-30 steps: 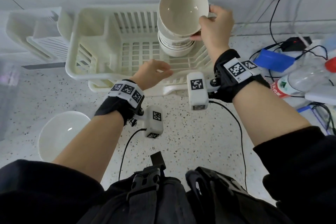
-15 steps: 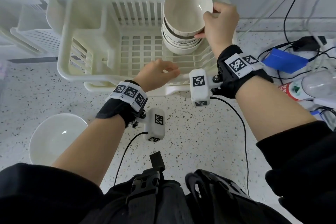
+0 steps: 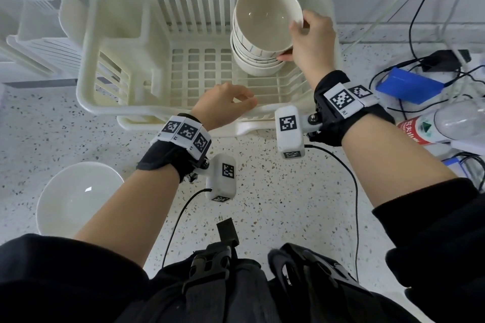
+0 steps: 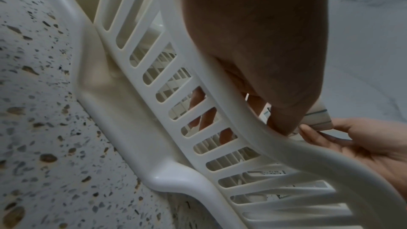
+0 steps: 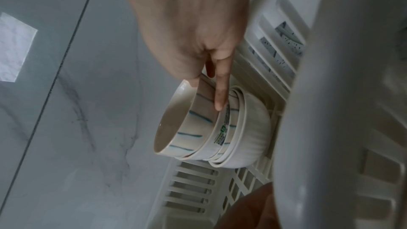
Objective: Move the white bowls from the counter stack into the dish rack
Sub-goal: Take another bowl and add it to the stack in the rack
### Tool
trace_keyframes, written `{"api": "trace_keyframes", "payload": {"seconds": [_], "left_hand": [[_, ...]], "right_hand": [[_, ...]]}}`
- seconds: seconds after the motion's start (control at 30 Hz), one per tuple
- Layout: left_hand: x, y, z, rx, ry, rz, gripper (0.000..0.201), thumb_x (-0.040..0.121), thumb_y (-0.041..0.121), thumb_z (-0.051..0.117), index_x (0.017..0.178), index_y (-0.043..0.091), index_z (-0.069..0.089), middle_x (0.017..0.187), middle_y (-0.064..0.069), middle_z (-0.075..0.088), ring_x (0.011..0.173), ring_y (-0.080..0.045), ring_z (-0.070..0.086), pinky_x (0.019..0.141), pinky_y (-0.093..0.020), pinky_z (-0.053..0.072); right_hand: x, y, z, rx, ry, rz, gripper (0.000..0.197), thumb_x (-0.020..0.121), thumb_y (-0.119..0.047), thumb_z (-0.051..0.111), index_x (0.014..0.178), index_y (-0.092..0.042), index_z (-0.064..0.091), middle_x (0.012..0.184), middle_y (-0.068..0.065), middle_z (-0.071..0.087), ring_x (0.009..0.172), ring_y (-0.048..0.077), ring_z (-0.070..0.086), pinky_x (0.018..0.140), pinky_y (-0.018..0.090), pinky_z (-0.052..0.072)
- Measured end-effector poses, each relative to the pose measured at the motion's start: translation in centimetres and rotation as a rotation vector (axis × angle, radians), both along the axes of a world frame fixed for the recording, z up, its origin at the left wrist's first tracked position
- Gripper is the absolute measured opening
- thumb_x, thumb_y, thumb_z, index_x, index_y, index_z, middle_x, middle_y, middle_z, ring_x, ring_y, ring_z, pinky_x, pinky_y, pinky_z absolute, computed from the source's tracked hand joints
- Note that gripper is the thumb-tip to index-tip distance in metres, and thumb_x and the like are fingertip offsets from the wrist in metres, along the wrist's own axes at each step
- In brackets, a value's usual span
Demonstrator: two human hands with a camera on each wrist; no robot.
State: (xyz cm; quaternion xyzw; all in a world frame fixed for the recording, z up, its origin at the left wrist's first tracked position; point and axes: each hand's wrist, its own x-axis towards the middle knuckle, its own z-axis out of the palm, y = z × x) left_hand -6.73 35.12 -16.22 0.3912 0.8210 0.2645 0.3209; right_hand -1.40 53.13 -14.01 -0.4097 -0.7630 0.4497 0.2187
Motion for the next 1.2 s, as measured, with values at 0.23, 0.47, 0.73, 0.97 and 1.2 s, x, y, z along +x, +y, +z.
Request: {"api": "trace_keyframes", "payload": {"seconds": [0.23,0.47,0.73,0.97,1.2], "left_hand": [[0.0,0.0,-0.2,-0.010,0.018,0.015,0.035,0.090,0.040,0.051,0.116,0.020,0.062,0.113,0.005,0.067,0.088,-0.009,0.055,0.084,-0.027,0.046],[0.5,-0.4,-0.2,0.028,0.042,0.054,0.029,0.091,0.035,0.052,0.112,0.019,0.064,0.105,0.006,0.068,0.085,-0.010,0.059,0.082,-0.028,0.049],[2.9,-3.6,1.7,0.156,0.126,0.154,0.030,0.093,0.023,0.050,0.119,0.011,0.060,0.124,-0.003,0.064,0.116,-0.014,0.057,0.098,-0.021,0.040],[6.4,-9.1,3.5,0.272,0.167,0.295,0.029,0.091,0.020,0.054,0.116,0.012,0.063,0.125,-0.003,0.063,0.108,-0.014,0.056,0.093,-0.020,0.038],[7.0,-16.4,3.2,0.280,0.110,0.410,0.027,0.090,0.019,0.054,0.115,0.014,0.064,0.121,-0.001,0.066,0.111,-0.015,0.058,0.090,-0.021,0.042]], "right_hand": [[0.5,-0.8,0.4,-0.162,0.034,0.015,0.032,0.087,-0.015,0.060,0.114,0.001,0.056,0.125,0.016,0.051,0.085,0.020,0.068,0.063,0.032,0.063],[1.5,-2.0,1.4,-0.292,0.064,-0.003,0.028,0.092,-0.017,0.053,0.117,-0.002,0.052,0.096,0.000,0.051,0.084,0.032,0.071,0.056,0.025,0.061],[4.7,-4.8,2.0,-0.172,0.068,-0.055,0.054,0.094,-0.024,0.052,0.140,-0.002,0.037,0.130,0.016,0.048,0.076,0.023,0.069,0.073,0.038,0.062],[8.3,-11.2,2.5,-0.070,0.234,-0.069,0.020,0.087,-0.007,0.050,0.103,-0.009,0.063,0.089,-0.004,0.063,0.084,0.028,0.070,0.079,0.046,0.059],[8.9,-20.2,2.1,-0.191,0.249,0.144,0.017,0.089,0.002,0.048,0.089,-0.001,0.065,0.069,0.009,0.066,0.052,0.018,0.063,0.053,0.030,0.057]]}}
